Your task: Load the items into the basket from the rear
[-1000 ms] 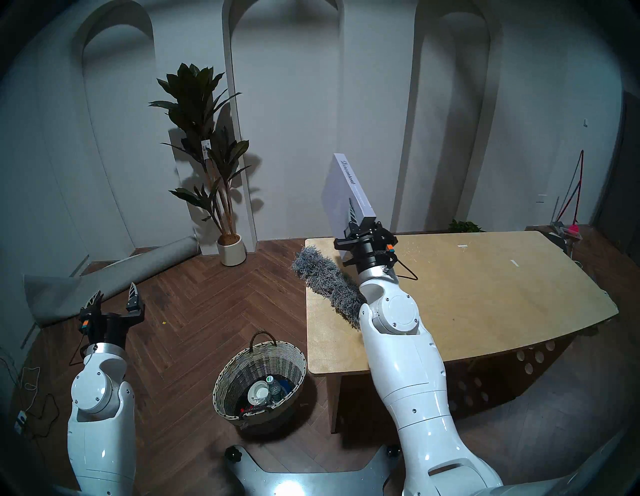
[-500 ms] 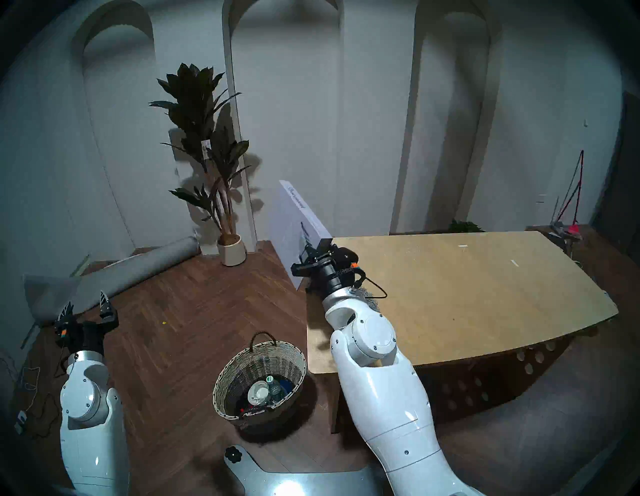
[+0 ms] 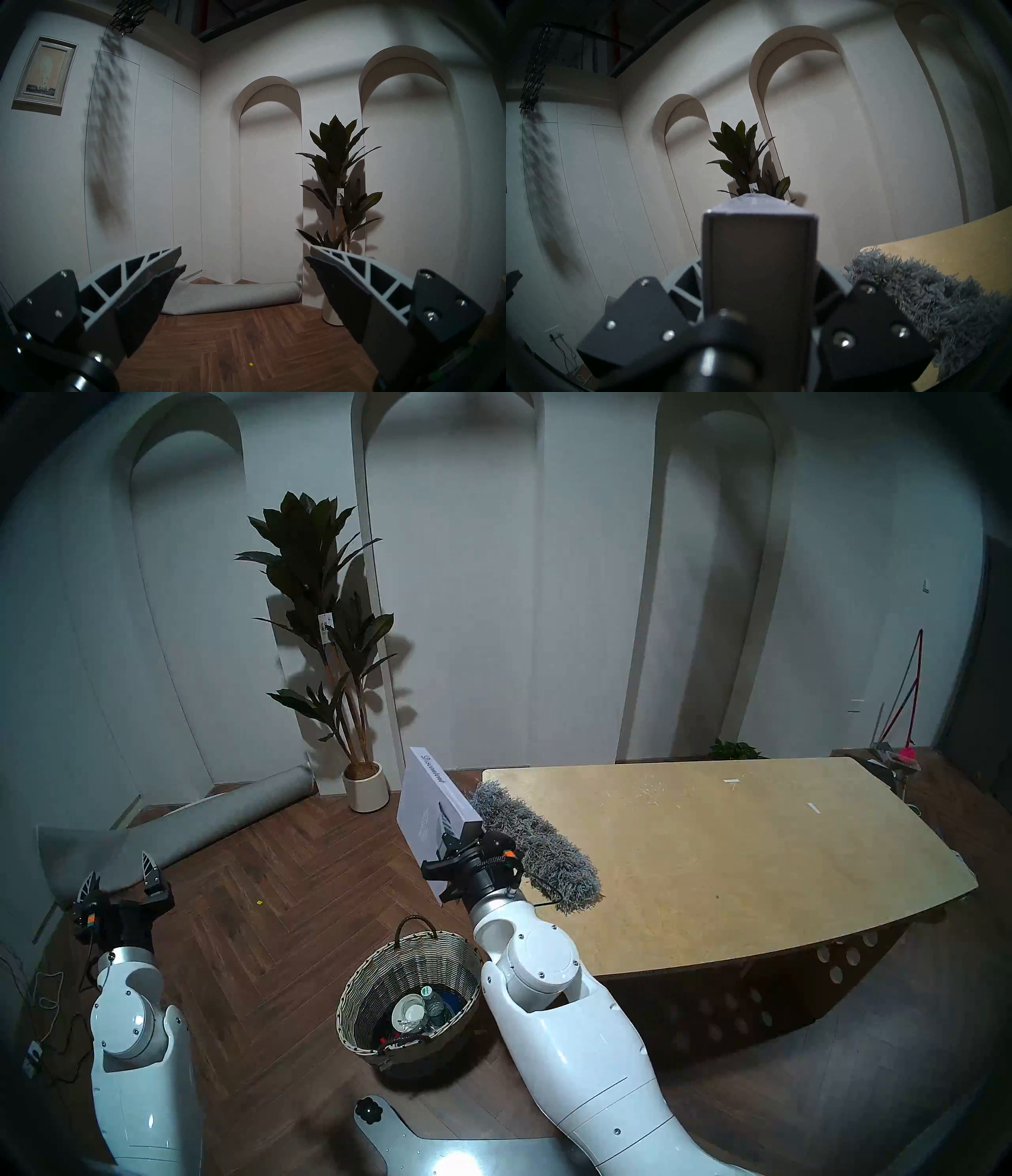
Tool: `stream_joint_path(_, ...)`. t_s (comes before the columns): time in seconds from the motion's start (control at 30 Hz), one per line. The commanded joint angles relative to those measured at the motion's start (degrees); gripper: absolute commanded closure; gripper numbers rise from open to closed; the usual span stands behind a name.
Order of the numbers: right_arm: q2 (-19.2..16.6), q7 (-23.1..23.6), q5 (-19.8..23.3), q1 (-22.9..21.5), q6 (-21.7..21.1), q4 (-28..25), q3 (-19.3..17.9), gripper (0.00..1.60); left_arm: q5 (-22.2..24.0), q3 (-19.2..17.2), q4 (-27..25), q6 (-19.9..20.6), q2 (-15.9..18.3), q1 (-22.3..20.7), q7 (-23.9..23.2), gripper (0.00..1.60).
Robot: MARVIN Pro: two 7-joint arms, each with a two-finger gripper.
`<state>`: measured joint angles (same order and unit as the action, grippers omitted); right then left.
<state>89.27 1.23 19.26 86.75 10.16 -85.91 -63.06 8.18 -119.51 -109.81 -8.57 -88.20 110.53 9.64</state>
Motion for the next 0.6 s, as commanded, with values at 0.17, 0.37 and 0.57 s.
stream_joint_path(0.17,2.03,-2.98,1.11,-7.15,10.44,8.98,6.69,1.6,0.04,0.1,-2.07,-0.54,0.05,0.25,-0.29,0.0)
stream_joint_path(0.37,2.69,-4.55,0.53,-8.64,14.33,12.97,8.37,1.6,0.09,0.05,-2.27,-0.55,-0.21,0.55,-0.36,0.0)
stream_joint_path(0.57,2.89,-5.7,0.06,-9.14,16.87,15.01,9.05,1.6,0.27,0.0,-2.18,-0.66,-0.2,0.65,-0.74,0.0)
